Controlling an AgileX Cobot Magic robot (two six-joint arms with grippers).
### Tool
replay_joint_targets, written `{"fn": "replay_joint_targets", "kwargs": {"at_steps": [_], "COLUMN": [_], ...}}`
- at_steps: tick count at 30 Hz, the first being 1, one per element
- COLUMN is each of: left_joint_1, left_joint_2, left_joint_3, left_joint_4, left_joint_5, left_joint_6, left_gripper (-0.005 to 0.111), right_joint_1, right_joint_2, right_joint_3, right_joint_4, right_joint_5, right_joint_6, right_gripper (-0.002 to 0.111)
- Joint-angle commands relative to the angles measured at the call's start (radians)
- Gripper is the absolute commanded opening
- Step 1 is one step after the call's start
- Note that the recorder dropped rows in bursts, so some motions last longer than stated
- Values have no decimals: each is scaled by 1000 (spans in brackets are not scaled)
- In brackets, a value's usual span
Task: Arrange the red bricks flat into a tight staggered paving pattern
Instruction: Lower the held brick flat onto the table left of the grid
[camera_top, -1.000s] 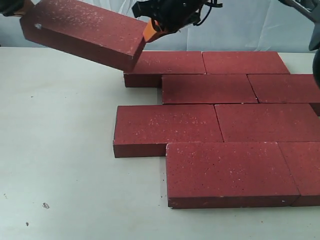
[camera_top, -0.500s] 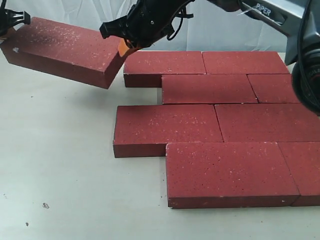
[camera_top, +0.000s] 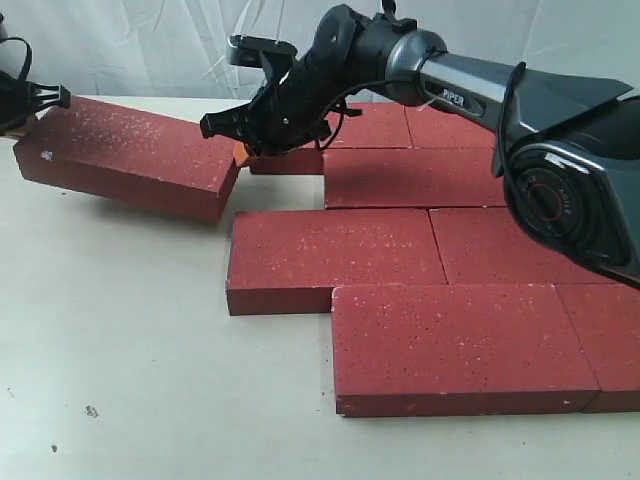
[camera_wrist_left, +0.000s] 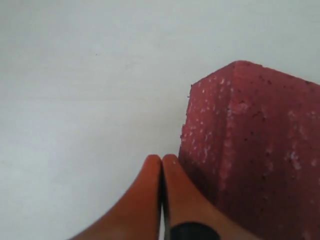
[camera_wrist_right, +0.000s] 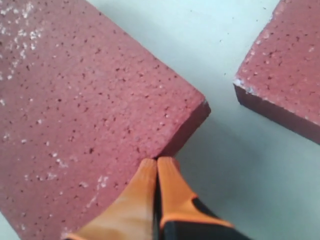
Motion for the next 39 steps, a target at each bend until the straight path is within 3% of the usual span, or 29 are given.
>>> {"fn": "replay_joint_targets", "kwargs": {"at_steps": [1, 15, 26, 36, 39], "left_joint_1": [-24, -24, -24, -24, -24], "left_joint_2": [47, 103, 103, 103, 103], "left_joint_3": [12, 14, 14, 14, 14], "left_joint_4": [-70, -67, -47, -43, -44], "left_joint_5": [3, 1, 48, 116, 123], "left_joint_6": [-31, -31, -31, -27, -25], "left_gripper": [0, 0, 0, 0, 0], "right_joint_1": [28, 24, 11, -3, -12], "right_joint_2": [28, 59, 59, 59, 59], "right_joint_3": [-5, -5, -5, -5, -5], "right_joint_4": [151, 77, 15, 2, -58], "right_joint_5": [-104, -181, -59, -73, -52], "right_joint_6": [-2, 4, 53, 60, 164], "right_gripper": [-1, -1, -1, -1, -1]}}
